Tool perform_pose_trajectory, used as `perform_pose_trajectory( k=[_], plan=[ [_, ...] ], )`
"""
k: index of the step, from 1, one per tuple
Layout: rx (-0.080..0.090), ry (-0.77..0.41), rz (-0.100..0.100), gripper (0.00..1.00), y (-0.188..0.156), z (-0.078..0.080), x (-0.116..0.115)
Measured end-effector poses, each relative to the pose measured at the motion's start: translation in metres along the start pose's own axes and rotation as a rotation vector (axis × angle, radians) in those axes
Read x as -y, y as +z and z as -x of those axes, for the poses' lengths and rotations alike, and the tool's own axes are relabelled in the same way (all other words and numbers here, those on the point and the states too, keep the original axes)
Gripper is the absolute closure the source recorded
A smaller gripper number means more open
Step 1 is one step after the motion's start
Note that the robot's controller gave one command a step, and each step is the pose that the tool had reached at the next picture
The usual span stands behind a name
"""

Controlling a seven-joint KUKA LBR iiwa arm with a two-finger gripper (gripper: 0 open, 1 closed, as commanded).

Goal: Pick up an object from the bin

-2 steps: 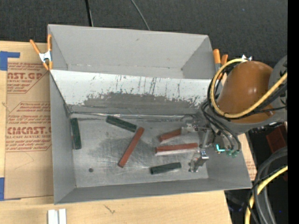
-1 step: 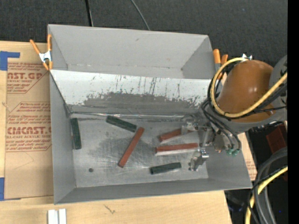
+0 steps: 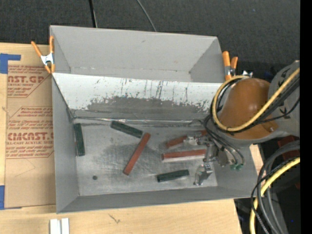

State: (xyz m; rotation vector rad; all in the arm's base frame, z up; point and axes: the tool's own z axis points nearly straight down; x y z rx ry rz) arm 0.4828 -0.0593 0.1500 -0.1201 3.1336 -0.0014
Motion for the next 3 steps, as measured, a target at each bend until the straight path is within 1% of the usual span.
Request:
perform_pose_trajectory(
  k=[1,2,3],
  plan=[
    [-0.007,-0.033,0.0,1.0,0.077,0.039,-0.024],
    [-0.007,-0.033,0.0,1.0,0.077,0.039,-0.024],
    [-0.004,-0.057,0.001,1.0,-0.067,0.034,-0.036]
  ],
)
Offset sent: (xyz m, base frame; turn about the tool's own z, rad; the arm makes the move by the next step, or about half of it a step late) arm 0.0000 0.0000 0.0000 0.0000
